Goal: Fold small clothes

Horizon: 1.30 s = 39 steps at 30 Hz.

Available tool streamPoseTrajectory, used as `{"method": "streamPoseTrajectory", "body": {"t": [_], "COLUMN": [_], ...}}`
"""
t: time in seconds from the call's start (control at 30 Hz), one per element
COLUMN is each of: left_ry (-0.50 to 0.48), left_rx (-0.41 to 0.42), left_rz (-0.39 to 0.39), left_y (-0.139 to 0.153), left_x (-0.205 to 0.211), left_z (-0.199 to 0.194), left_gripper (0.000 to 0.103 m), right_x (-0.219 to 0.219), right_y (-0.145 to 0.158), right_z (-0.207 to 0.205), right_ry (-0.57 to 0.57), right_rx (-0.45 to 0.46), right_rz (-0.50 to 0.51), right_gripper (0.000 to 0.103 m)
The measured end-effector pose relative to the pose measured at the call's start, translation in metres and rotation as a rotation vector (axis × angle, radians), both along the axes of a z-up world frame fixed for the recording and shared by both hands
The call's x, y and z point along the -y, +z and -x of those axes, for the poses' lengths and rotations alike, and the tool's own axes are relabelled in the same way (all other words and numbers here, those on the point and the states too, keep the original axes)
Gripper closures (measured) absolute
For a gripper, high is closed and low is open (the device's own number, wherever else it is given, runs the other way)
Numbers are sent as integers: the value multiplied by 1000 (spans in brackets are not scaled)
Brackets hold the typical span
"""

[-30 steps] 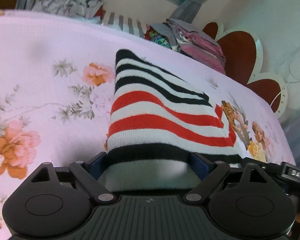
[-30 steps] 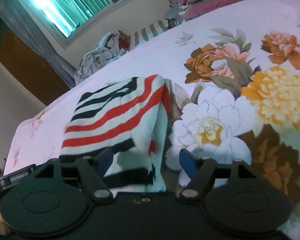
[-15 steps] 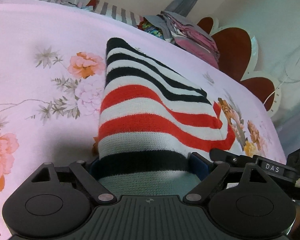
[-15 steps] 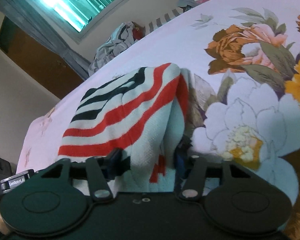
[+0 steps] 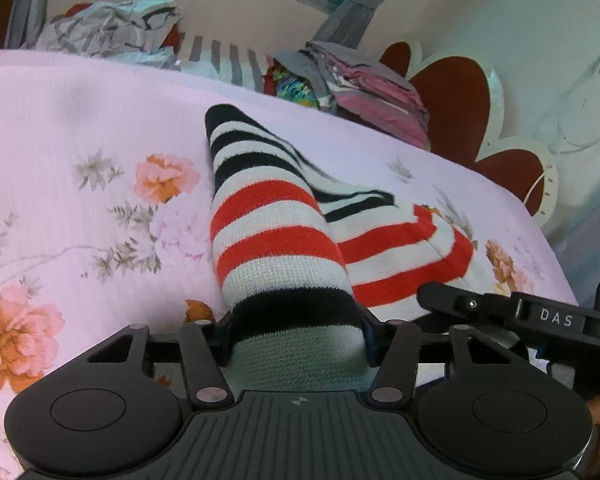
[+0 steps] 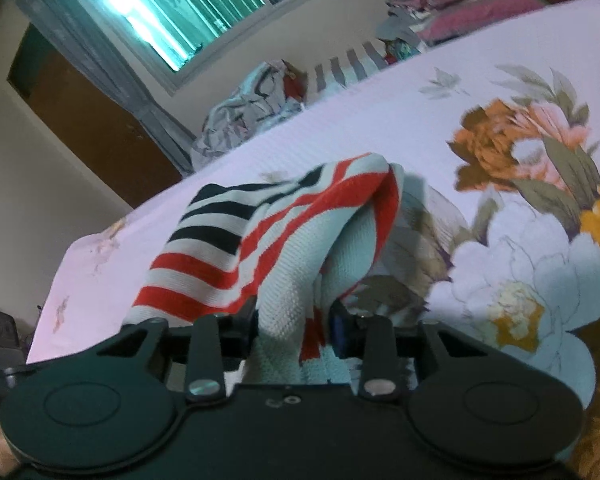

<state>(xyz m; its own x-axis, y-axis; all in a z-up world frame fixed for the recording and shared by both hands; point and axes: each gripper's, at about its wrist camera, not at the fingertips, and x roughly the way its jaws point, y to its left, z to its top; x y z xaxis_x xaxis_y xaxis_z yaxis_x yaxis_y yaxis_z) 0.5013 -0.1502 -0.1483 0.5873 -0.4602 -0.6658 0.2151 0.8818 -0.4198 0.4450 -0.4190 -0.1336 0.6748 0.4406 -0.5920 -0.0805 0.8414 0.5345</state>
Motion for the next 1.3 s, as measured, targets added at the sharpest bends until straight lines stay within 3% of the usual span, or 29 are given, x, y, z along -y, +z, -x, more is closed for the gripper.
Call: {"method": "streamPoseTrajectory", "body": {"t": [0.17,0.33,0.67,0.93,1.07,1.2,1.3], "left_ry": [-4,-10,-6,73,92,118,115], "left_rx": [24,60,97,92,82,67,72], "left_rz": [10,29,61,24,3,14,18], "left_y": [14,27,30,9,-8,-33,-46], "left_x": [-26,-78,-249,-344,-368,-387,-387], "left_z": [12,23,24,3,-6,-9,-6], "left_gripper": [49,49,49,49,49,48,42], "right_x": [-32,-83,-237,-339,-361,-354,-353], "right_y": [16,29,33,13,-6,-21,-32], "right_z": [5,13,14,-22,-37,-42,-43], "right_ry": [9,6,-35,16,24,-17,-11], "right_rx": [23,51,72,69,39,-3,-59], "right_rz": [-1,9,-25,-42,-35,-2,36], "right_gripper": [70,70,70,70,71,70,68]}}
